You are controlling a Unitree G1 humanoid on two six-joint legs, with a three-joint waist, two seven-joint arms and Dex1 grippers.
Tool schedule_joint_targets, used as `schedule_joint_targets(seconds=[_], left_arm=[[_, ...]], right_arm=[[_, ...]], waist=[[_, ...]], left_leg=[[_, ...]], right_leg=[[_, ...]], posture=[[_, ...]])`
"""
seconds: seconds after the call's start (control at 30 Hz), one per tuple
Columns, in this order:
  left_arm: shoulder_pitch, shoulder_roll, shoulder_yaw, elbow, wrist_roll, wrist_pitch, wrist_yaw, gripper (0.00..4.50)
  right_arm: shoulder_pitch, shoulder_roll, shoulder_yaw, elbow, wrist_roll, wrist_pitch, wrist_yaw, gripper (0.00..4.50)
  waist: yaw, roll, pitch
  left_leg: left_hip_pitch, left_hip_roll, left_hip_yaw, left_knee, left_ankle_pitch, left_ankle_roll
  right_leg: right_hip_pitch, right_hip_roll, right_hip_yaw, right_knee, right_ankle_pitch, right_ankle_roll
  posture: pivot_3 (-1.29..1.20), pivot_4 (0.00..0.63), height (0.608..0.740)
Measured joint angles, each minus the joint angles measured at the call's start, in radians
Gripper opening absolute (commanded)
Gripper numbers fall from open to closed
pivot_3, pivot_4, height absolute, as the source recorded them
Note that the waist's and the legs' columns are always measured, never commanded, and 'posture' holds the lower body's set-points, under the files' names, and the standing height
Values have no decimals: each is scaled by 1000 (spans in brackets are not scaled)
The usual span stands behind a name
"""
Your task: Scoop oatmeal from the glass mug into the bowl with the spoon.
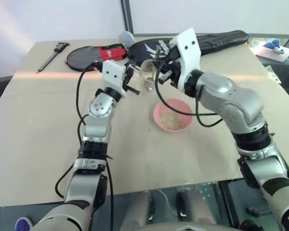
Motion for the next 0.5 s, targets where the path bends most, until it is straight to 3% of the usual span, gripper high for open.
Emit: schedule_joint_targets(seconds=[0.17,0.5], left_arm=[[-2,-4,-10,35,5,-9,0,170],[-12,-4,-10,77,5,-37,0,170]], right_arm=[[38,77,-34,9,-33,5,24,0],[48,234,-277,21,77,153,-22,0]], waist=[[-8,0,0],[-8,0,0]], left_leg=[[0,0,0,0,0,0],[0,0,-1,0,0,-1]], right_leg=[[0,0,0,0,0,0],[0,0,-1,0,0,0]], posture=[[0,150,740],[0,150,740]])
